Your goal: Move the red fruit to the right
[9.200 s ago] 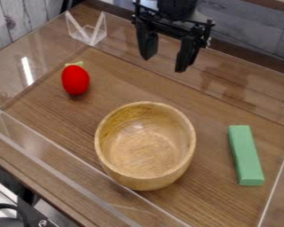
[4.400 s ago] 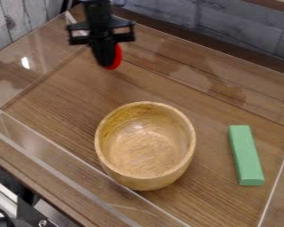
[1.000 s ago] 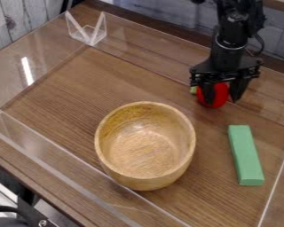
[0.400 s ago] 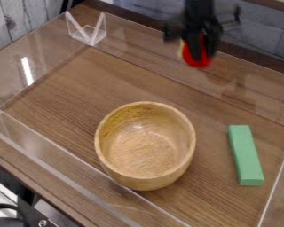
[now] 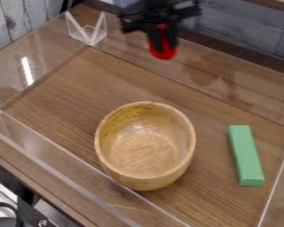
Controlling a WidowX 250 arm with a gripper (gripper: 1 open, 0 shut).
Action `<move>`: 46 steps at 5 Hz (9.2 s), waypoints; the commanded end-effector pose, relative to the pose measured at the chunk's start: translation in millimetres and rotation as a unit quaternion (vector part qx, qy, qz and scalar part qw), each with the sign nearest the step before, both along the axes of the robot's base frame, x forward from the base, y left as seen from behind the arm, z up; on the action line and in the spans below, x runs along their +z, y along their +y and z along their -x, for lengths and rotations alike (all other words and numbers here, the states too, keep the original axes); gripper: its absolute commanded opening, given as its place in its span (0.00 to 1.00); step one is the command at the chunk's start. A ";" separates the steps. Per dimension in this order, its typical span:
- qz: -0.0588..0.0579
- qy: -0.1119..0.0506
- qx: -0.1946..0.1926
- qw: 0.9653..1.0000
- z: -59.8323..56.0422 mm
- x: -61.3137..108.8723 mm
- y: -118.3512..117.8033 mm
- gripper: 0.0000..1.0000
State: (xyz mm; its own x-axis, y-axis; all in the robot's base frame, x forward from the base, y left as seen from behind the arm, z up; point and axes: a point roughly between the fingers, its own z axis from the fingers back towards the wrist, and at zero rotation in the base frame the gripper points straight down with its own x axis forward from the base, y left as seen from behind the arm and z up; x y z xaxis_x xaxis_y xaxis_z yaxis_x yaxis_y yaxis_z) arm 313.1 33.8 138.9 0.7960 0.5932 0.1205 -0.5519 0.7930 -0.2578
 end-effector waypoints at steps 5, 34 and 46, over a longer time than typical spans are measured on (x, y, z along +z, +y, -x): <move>-0.058 -0.018 -0.119 0.991 61.7 -20.3 85.4 0.00; -0.082 0.024 -0.183 0.979 10.2 -49.6 4.1 0.00; -0.092 -0.002 -0.226 0.970 -68.0 -52.1 -114.0 0.00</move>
